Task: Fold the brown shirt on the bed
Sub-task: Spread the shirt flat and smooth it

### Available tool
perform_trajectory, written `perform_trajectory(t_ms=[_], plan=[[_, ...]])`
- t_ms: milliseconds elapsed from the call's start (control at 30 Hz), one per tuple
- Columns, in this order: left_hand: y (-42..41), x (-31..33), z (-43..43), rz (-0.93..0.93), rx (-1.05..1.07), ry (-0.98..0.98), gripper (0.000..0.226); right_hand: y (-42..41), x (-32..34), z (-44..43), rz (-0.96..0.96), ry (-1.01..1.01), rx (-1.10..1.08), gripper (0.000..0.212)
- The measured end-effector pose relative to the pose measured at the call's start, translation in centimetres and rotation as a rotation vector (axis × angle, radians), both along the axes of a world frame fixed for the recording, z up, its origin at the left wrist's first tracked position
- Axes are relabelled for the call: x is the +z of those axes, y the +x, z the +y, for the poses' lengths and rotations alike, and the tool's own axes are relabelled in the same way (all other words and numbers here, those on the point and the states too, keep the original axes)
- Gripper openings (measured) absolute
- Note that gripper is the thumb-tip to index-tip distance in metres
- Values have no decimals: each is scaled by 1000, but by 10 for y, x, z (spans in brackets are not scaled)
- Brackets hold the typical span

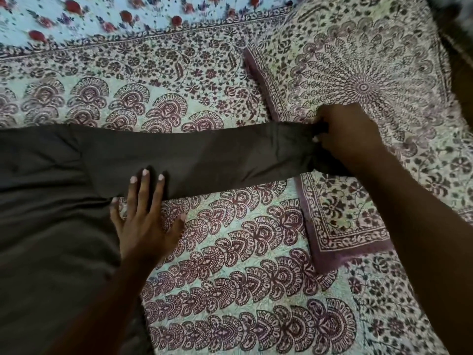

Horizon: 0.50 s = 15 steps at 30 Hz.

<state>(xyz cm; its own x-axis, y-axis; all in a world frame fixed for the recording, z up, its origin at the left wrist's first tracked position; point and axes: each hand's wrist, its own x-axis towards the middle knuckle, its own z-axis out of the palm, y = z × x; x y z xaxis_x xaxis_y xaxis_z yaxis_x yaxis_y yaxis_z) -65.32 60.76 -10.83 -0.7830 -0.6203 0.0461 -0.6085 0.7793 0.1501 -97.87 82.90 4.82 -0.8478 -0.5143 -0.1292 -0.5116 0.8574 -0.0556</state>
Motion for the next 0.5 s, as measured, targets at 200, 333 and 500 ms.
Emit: perform_trajectory(t_ms=[200, 333, 500], plan=[[-2, -2, -2, -40, -37, 3, 85, 57, -32, -20, 339, 58, 231, 56], [-1, -3, -2, -38, -47, 12, 84, 91, -82, -39, 106, 55, 525, 43], [-1, -5, -4, -39, -53, -3, 86, 70, -107, -43, -7, 181, 165, 61]])
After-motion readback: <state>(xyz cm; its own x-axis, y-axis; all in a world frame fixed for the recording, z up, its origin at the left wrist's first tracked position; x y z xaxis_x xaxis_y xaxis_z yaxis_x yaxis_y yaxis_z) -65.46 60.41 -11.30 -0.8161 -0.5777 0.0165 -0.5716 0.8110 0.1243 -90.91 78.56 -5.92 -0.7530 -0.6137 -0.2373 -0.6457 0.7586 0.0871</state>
